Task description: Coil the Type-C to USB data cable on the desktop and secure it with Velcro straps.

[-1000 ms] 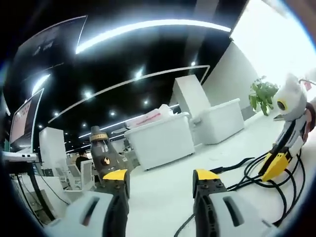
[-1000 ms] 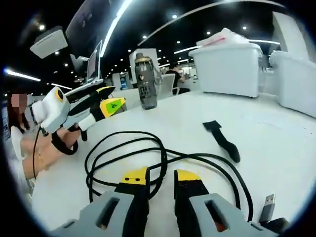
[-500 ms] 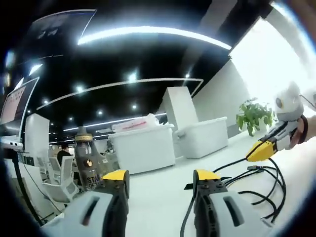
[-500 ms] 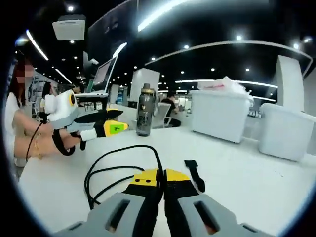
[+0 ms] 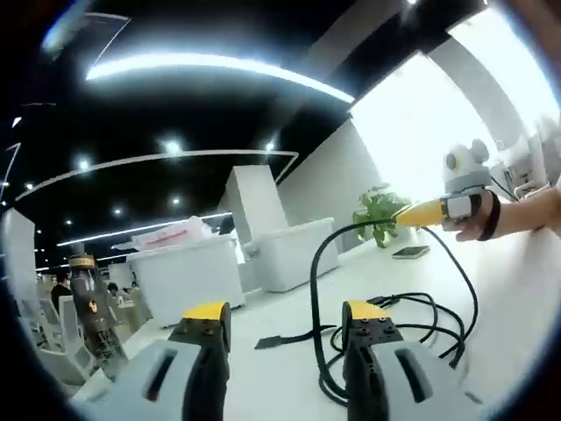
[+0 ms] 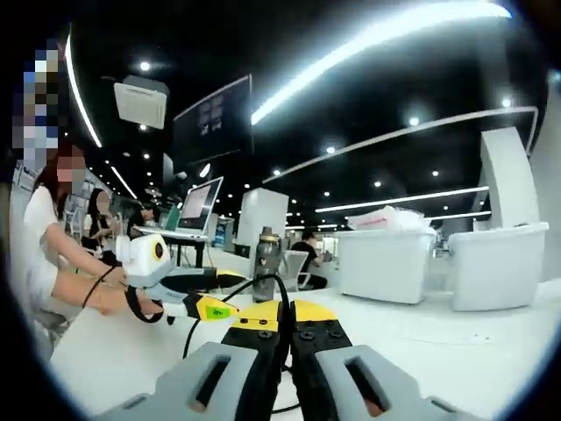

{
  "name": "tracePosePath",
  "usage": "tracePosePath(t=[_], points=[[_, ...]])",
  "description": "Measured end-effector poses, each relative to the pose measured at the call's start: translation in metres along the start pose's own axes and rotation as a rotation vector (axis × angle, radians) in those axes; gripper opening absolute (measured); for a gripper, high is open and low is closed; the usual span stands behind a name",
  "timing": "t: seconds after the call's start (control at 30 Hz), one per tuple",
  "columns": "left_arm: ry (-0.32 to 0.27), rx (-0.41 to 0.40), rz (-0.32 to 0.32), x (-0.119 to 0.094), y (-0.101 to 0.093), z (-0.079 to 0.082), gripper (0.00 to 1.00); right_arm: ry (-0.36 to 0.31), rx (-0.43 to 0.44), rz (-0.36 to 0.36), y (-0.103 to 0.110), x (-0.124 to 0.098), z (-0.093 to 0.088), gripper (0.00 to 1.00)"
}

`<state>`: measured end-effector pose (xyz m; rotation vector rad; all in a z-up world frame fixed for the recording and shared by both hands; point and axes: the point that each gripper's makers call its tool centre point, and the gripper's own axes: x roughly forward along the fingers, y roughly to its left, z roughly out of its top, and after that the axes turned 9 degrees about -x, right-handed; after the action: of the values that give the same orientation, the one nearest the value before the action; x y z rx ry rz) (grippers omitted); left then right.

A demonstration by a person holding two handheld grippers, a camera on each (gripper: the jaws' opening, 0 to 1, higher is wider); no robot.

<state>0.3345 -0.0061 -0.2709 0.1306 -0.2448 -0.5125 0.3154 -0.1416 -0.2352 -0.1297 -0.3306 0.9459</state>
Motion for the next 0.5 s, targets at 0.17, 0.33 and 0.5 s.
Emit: tracePosePath(t=[0.17, 0.33, 0.5], points=[[0.006, -0.001, -0.015, -0.001, -0.001, -0.001, 0.41, -0.020, 0.017, 0.026, 0.013, 0.004, 0.004, 0.02], [-0.006, 0.060, -0.032, -0.004, -0.008, 0.006, 0.22, -0.022, 0.019, 0.043, 0.016, 0.008, 0.005, 0.02], [-0.006, 0.099, -0.035, -0.005, -0.011, 0.007, 0.16, -0.024, 0.041, 0.061, 0.021, 0.009, 0.004, 0.02]])
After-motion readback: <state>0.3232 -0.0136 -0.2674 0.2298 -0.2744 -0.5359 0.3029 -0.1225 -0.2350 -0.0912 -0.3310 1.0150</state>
